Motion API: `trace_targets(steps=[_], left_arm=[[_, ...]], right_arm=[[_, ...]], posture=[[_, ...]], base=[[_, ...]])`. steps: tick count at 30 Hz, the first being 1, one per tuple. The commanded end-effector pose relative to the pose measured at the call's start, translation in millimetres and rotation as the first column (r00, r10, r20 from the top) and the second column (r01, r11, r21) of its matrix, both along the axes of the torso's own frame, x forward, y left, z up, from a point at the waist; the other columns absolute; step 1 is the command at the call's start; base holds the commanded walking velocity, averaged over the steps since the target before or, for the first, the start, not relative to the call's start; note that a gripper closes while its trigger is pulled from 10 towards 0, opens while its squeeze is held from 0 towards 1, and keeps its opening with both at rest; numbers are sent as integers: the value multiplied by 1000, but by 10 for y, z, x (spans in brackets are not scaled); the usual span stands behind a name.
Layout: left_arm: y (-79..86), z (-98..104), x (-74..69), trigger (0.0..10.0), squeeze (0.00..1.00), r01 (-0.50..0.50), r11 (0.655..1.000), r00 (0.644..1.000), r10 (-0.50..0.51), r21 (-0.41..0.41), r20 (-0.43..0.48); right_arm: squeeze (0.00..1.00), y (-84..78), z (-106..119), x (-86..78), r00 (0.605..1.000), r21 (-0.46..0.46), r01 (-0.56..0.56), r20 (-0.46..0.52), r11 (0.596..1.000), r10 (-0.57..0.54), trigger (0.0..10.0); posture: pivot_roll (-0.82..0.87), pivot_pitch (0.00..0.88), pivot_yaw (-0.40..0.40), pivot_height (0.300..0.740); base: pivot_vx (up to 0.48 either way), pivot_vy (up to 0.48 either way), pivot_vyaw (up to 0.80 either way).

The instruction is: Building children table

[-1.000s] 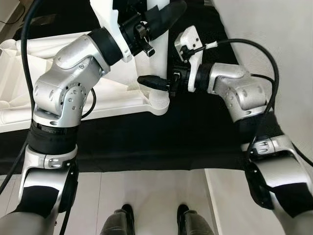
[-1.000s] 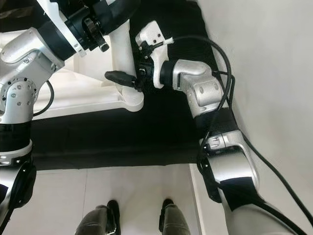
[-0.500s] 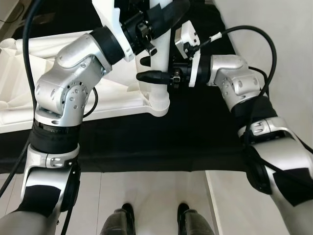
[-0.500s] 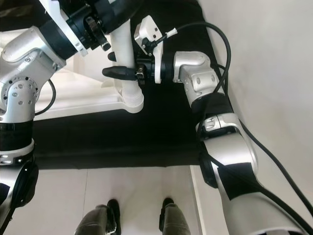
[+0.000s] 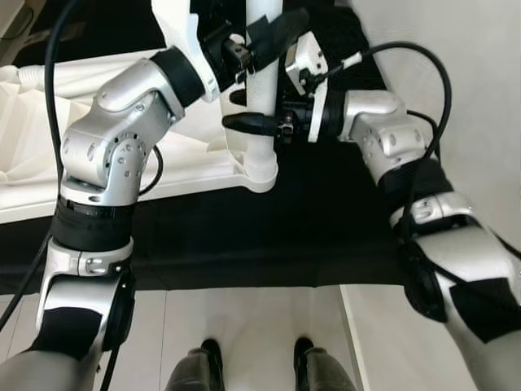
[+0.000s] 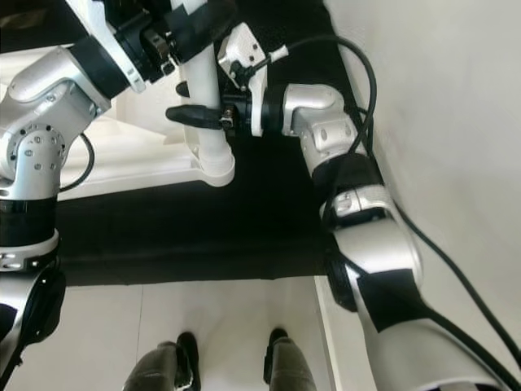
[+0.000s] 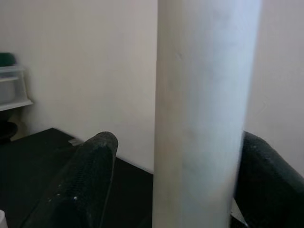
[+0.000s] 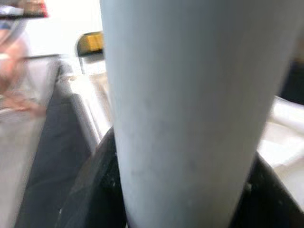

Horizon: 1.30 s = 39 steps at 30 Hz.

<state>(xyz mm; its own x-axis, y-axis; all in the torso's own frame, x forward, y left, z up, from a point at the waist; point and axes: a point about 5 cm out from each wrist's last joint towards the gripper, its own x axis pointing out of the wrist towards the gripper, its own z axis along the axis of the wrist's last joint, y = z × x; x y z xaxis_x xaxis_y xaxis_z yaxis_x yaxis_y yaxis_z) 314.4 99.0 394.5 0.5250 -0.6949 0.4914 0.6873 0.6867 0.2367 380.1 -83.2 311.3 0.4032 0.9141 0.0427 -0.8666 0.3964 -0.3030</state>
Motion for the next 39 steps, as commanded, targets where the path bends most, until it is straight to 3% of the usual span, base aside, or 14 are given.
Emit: trace_targets(steps=[1,2,3,7,17,20,21,22,23,25,26,37,38,39], left_arm=[[21,15,-25,10000,0,-3,1000,1000,3,7,9],[29,12,-25,10000,0,-7,1000,1000,7,6,7],[29,12,-25,10000,0,-7,1000,1000,7,6,7],[30,-3,1,10000,0,1,1000,1000,-1,3,-9],[-11,52,14,10000,0,16,1000,1000,-16,12,2],[2,28,19,8667,0,11,1000,1000,-11,24,-4],[1,19,18,5490,0,12,1000,1000,-12,27,-4],[1,19,18,5490,0,12,1000,1000,-12,27,-4],[-1,11,18,2824,0,14,999,1000,-14,29,-5],[-4,6,18,2824,0,16,999,1000,-16,30,-6],[-17,-5,21,0,0,23,999,1000,-23,29,-7],[-14,-1,6,0,0,42,999,999,-42,20,-8],[-14,3,5,0,0,43,999,999,-43,20,-8],[-14,3,5,0,0,43,999,999,-43,20,-8]], right_arm=[[0,-28,-361,70,981,-80,156,-105,984,-164,0],[0,-51,-496,79,930,-79,344,-107,936,-351,0],[0,-51,-496,79,930,-79,344,-107,936,-351,0],[0,70,-716,-219,822,-101,543,-143,834,-552,0],[0,108,-595,-242,810,-53,566,-147,823,-567,0],[0,103,-567,-274,805,-57,576,-135,815,-578,0],[0,112,-554,-303,799,-60,584,-134,809,-586,0],[0,112,-554,-303,799,-60,584,-134,809,-586,0],[0,120,-539,-321,796,-63,587,-132,807,-590,0],[0,123,-530,-333,794,-66,590,-133,804,-593,0],[0,121,-513,-326,795,-70,589,-129,805,-593,0],[0,135,-479,-316,806,-73,575,-120,815,-580,0],[0,159,-450,-325,817,-58,561,-124,826,-563,1137],[0,159,-450,-325,817,-58,561,-124,826,-563,1137]], posture=[[23,323,-17,740],[24,324,-15,740],[24,324,-15,740],[6,326,26,740],[7,308,32,740],[7,305,32,740],[7,305,32,740],[7,305,32,740],[7,305,32,740],[-2,301,27,740],[-7,296,20,740],[-19,292,13,740],[-18,290,14,740],[-18,290,14,740]], base=[[0,0,0],[0,0,0],[0,0,0],[0,0,0],[0,0,0],[0,0,0],[0,0,0],[0,0,0],[0,0,0],[0,0,0],[0,0,0],[0,0,0],[0,0,0],[0,0,0]])
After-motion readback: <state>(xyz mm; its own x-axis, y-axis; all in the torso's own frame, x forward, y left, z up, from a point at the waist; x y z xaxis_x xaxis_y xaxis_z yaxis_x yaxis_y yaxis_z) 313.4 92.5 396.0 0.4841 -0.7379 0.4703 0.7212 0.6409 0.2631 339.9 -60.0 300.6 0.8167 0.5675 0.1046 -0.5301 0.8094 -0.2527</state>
